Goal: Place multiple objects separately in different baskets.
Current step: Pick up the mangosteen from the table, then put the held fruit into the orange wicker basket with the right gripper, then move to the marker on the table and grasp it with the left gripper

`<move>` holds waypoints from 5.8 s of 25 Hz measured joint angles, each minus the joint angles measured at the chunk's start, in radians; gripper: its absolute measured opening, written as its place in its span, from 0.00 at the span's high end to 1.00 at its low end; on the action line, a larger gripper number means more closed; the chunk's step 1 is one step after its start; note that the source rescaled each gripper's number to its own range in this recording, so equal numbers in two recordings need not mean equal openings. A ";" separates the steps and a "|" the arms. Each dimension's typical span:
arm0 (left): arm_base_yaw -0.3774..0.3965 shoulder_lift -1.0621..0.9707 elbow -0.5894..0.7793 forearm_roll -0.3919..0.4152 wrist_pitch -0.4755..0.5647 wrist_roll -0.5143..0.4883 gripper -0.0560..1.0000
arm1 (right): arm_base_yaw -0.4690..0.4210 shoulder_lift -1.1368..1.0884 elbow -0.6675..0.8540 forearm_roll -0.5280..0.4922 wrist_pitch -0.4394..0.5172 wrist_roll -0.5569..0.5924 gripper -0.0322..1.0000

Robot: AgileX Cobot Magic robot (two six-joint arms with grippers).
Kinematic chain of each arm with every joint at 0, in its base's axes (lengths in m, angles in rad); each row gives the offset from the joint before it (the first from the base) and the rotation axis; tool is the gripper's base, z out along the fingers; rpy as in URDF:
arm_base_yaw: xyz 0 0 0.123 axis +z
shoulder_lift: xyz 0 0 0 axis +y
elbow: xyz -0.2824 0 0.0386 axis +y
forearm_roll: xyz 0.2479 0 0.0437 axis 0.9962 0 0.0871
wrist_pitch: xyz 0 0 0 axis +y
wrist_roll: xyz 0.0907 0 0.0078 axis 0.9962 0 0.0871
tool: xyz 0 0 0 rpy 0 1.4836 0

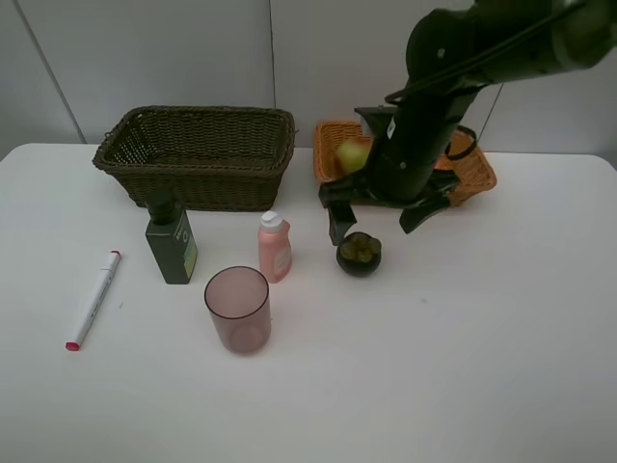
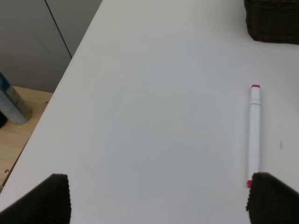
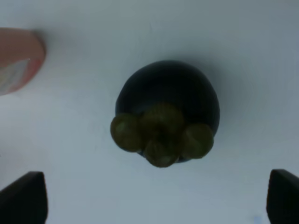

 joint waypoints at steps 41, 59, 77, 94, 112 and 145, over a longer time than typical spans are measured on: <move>0.000 0.000 0.000 0.000 0.000 0.000 0.00 | 0.000 0.148 0.024 0.001 -0.164 -0.003 0.93; 0.000 0.000 0.000 0.000 0.000 0.000 0.00 | -0.066 -0.164 -0.202 -0.161 0.109 0.038 0.93; 0.000 0.000 0.000 0.000 0.000 0.000 0.00 | -0.344 -0.043 -0.236 -0.265 -0.287 0.077 0.93; 0.000 0.000 0.000 0.000 0.000 0.000 0.00 | -0.381 0.201 -0.236 -0.272 -0.408 0.080 0.93; 0.000 0.000 0.000 0.000 0.000 0.000 0.00 | -0.381 0.201 -0.237 -0.312 -0.437 0.080 0.00; 0.000 0.000 0.000 0.000 0.000 0.000 0.00 | -0.200 -0.457 -0.196 -0.240 0.325 -0.049 0.00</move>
